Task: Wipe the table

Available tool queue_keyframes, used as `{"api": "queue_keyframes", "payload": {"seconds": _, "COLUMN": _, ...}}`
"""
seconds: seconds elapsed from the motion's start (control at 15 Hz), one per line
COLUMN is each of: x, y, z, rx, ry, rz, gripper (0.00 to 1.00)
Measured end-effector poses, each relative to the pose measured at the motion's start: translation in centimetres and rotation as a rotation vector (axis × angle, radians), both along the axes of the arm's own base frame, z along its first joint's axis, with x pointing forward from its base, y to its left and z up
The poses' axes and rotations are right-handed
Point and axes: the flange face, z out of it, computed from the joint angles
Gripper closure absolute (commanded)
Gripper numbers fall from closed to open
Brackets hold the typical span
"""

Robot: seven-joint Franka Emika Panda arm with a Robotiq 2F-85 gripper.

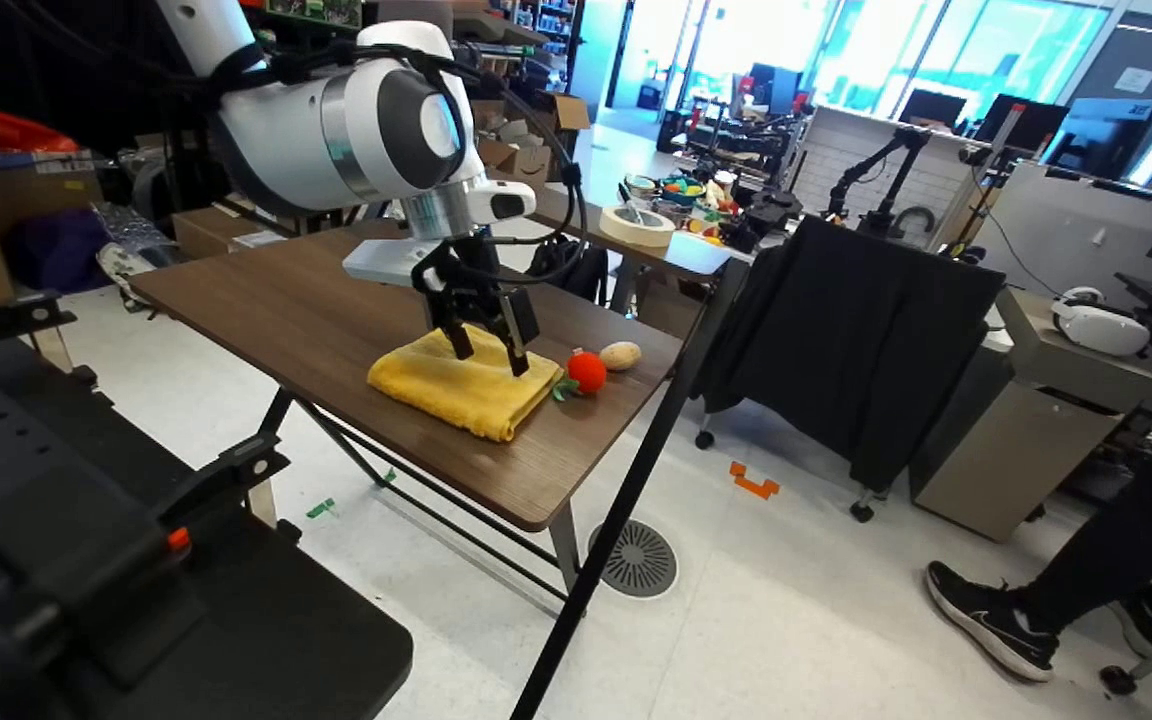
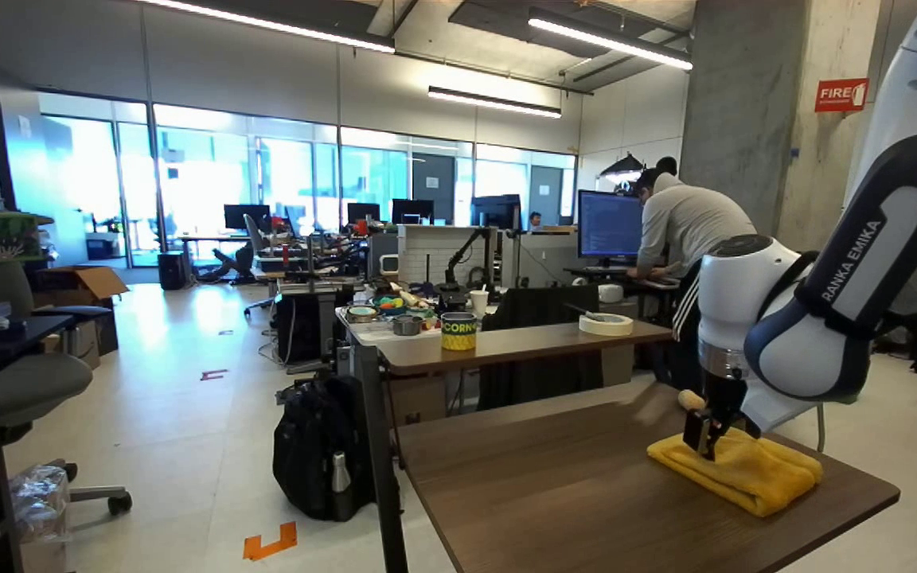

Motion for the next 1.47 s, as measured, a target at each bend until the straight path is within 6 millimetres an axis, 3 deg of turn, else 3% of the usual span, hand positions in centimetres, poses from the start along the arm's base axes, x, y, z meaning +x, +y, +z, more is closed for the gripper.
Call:
{"api": "queue_keyframes", "payload": {"seconds": 0.27, "x": -1.6, "y": 4.9, "z": -1.7, "rx": 0.089, "ry": 0.018, "rz": -0.053, "gripper": 0.0}}
{"api": "queue_keyframes", "payload": {"seconds": 0.47, "x": -1.7, "y": 8.4, "z": -1.8, "rx": 0.146, "ry": 0.011, "rz": -0.065, "gripper": 0.0}}
{"api": "queue_keyframes", "payload": {"seconds": 0.87, "x": -1.6, "y": 9.0, "z": -1.7, "rx": 0.16, "ry": 0.011, "rz": -0.062, "gripper": 0.0}}
{"api": "queue_keyframes", "payload": {"seconds": 1.27, "x": -3.0, "y": 14.6, "z": -2.5, "rx": 0.333, "ry": 0.124, "rz": 0.082, "gripper": 0.0}}
{"api": "queue_keyframes", "payload": {"seconds": 1.47, "x": -2.6, "y": 14.4, "z": -3.1, "rx": 0.315, "ry": 0.1, "rz": 0.09, "gripper": 0.0}}
